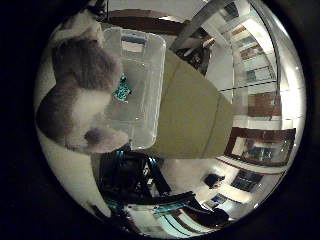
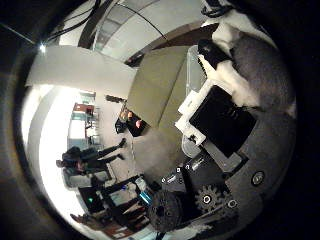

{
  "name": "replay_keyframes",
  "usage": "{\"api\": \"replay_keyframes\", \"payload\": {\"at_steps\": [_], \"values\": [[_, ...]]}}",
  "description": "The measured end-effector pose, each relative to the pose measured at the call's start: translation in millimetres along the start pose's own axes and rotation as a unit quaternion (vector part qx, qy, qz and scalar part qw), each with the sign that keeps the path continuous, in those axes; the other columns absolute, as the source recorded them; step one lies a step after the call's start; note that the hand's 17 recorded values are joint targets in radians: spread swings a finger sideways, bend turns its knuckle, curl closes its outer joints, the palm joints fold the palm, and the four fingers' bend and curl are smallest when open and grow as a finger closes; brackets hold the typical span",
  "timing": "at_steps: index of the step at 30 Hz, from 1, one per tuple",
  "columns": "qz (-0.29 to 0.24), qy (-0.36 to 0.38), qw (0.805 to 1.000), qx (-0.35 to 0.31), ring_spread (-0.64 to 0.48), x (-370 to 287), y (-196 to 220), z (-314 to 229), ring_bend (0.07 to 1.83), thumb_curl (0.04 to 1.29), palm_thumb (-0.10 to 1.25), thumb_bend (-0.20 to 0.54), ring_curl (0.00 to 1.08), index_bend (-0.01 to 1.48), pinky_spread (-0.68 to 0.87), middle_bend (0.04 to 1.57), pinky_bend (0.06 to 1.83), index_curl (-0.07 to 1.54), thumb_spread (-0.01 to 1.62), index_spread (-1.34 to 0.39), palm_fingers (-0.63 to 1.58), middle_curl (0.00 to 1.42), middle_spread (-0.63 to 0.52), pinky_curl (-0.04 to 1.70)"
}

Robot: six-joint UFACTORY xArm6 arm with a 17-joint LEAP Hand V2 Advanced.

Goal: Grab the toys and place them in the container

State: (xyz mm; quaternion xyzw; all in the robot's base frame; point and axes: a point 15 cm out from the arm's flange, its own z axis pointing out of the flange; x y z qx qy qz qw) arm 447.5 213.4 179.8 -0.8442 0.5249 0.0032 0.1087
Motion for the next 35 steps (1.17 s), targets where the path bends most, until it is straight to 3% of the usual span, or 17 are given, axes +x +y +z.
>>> {"api": "replay_keyframes", "payload": {"at_steps": [3,6,10,13,15,17,19,22,35], "values": [[-0.001,0.002,1.0,0.012,-0.24,-3,-6,1,1.3,0.7,1.02,-0.035,0.86,1.03,-0.21,1.34,1.39,0.93,1.01,-0.26,1.1,0.74,-0.13,0.86],[-0.004,0.005,0.999,0.033,-0.23,-3,-16,-1,1.28,0.66,0.88,-0.045,0.79,0.78,-0.26,1.2,1.35,0.89,0.94,-0.31,0.99,0.7,-0.16,0.77],[-0.012,0.006,1.0,0.022,-0.25,0,1,11,1.2,0.6,0.83,-0.023,0.71,0.46,-0.36,0.95,1.34,0.81,0.96,-0.37,0.55,0.65,-0.19,0.72],[-0.032,0.011,0.999,0.036,-0.24,5,1,12,1.07,0.57,0.81,-0.024,0.65,0.42,-0.34,0.85,1.19,0.76,1.03,-0.4,0.24,0.62,-0.2,0.69],[-0.041,0.015,0.998,0.053,-0.22,7,-6,9,0.91,0.53,0.78,-0.025,0.58,0.47,-0.24,0.71,1.04,0.71,1.07,-0.4,0.05,0.56,-0.16,0.64],[-0.05,0.018,0.997,0.06,-0.12,6,-9,7,0.74,0.52,0.77,-0.023,0.51,0.48,-0.09,0.6,0.94,0.66,1.08,-0.4,-0.08,0.5,-0.11,0.58],[-0.057,0.018,0.996,0.059,-0.01,6,-9,7,0.6,0.5,0.75,-0.024,0.43,0.42,0.07,0.48,0.81,0.59,1.09,-0.38,-0.08,0.44,-0.06,0.51],[-0.069,0.017,0.996,0.054,0.07,6,-7,9,0.49,0.48,0.75,-0.021,0.35,0.32,0.22,0.37,0.64,0.49,1.09,-0.39,-0.02,0.38,-0.04,0.41],[-0.064,0.018,0.996,0.055,0.11,13,-6,4,0.3,0.45,0.76,-0.02,0.26,0.2,0.31,0.18,0.47,0.39,1.09,-0.39,0.14,0.31,-0.02,0.25]]}}
